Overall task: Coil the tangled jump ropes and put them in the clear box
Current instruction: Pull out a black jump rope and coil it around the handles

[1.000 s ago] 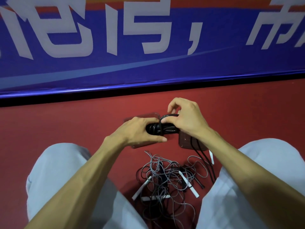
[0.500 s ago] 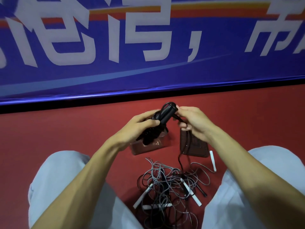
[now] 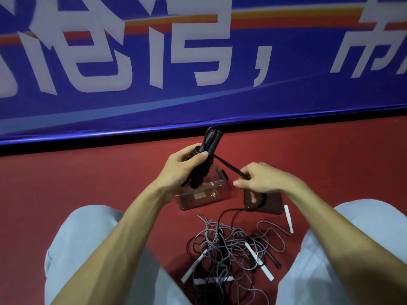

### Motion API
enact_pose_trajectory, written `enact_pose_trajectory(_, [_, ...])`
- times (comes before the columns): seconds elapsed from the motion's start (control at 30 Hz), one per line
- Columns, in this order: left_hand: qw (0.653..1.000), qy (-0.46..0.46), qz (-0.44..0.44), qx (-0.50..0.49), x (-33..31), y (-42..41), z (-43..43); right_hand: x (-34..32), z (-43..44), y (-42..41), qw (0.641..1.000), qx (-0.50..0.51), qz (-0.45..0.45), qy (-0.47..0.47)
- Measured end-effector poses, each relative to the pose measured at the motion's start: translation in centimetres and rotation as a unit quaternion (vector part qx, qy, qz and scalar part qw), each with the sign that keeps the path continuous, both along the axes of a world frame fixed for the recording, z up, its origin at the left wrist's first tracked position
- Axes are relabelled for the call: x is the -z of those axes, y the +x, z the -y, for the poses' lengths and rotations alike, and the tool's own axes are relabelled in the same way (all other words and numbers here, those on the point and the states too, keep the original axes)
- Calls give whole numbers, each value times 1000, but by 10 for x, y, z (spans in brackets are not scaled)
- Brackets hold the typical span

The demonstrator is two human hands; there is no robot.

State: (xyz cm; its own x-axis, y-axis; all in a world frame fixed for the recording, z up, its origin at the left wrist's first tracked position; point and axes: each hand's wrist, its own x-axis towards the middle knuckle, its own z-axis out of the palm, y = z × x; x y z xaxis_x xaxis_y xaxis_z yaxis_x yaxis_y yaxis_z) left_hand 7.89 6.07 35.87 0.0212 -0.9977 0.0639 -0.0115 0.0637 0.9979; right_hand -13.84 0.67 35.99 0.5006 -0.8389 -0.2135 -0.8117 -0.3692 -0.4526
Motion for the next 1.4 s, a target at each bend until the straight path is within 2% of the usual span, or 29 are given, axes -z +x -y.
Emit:
enact_pose_trajectory(0.03, [1000,-10,16,-20,1,3,2,1,1,-3,1000,-8,-8,-18])
enact_pose_trajectory(0.17, [988,-28,106,-106,12,18,12,-4,-2,-2,988,-62,74,-120])
enact_pose_trajectory(0.27, [966,-31,229,-117,17,24,16,-11,-11,2,961,-135,48,-235])
enact_pose_trajectory(0.43, [898,0,438,-30,24,17,15,-6,-26,12,916,-230,-2,-328])
enact_pose_trajectory(0.57, [844,4,530,80,25,7,10,3,-25,19,904,-221,41,-363])
enact_pose_trajectory(0.63, [840,-21,529,117,22,3,5,5,-21,19,903,-176,72,-384])
enact_pose_trajectory(0.7, [854,-39,498,146,19,-2,0,7,-16,17,918,-89,104,-372])
enact_pose_trajectory(0.87, [889,-42,433,144,18,-10,-5,14,-7,16,951,90,167,-246])
enact_pose_trajectory(0.97, [901,-17,418,113,20,-14,-5,11,-7,19,953,140,207,-169])
enact_pose_trajectory(1.13, [922,9,378,80,19,-21,-6,8,-7,21,944,175,259,-101])
enact_pose_trajectory(1.23, [936,23,343,81,15,-25,-9,7,-7,21,923,196,330,-20])
enact_pose_trajectory(1.4, [977,-2,200,73,6,-25,-10,-1,-10,19,820,249,492,157])
